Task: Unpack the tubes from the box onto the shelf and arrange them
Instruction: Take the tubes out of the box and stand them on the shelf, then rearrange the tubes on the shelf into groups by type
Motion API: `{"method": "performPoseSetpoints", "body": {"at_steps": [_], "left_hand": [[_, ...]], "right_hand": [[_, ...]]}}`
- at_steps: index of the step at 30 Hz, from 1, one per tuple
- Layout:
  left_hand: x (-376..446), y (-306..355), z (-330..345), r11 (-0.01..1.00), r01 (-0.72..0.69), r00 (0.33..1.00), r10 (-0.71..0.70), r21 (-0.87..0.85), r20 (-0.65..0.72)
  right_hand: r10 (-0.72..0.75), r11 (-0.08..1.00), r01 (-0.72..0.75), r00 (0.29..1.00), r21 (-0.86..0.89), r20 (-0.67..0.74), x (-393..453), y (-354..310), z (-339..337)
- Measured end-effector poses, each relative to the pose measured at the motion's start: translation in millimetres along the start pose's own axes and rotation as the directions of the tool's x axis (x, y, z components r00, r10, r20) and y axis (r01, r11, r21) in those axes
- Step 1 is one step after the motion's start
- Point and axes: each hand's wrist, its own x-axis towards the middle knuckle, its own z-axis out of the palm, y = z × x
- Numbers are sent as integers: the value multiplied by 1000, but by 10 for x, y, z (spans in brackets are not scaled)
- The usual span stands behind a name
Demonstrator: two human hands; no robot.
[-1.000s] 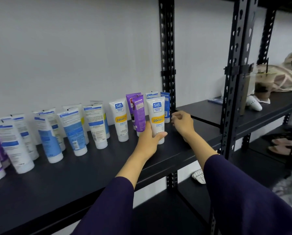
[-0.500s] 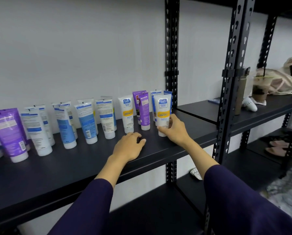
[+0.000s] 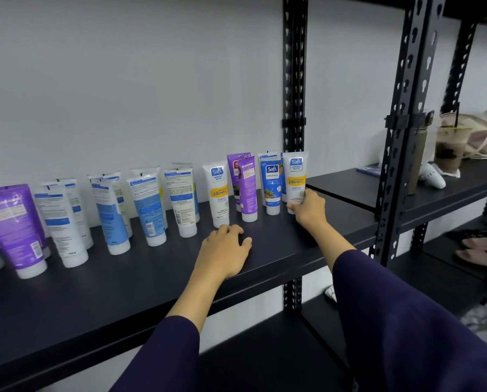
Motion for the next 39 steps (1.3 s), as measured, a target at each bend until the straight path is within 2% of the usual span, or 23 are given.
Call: {"method": "performPoseSetpoints", "body": {"at_steps": [3,8,12,15,18,22,26,33,39], "left_hand": [[13,-3,7,1000,-1,1000,1,0,-2],[-20,-3,-21,997,13,999,-15,-73,-37],[-89,-54,-118,969,-7,984,-38,-248,-176],[-175,-164,-284,971,-1,964,-62,-237,-260],[-283,-336,-544,974,24,940,-98,-225,-327],[-468,-710,-1002,976,96,900,-169,-195,-402],[-736,-1199,-1467,972,175,823,-233,-159,-517],[-1081,-2017,-2020,949,292,664,-290,-119,-689],[-1091,-2573,-2298,933,349,621,-298,-85,-725]], "right_hand": [[19,1000,-18,1000,25,-12,-17,-17,8],[2,1000,-2,985,0,-175,-261,-89,-27],[-106,990,114,990,78,-98,-550,-197,-4],[-252,961,249,968,122,15,-793,-426,62],[-372,926,361,923,112,95,-999,-742,197],[-507,862,497,852,101,134,-1279,-1224,450],[-624,781,601,761,171,178,-1606,-1760,795],[-769,637,694,600,336,220,-2028,-2584,1549],[-833,553,734,497,395,244,-1973,-2993,2034]]}}
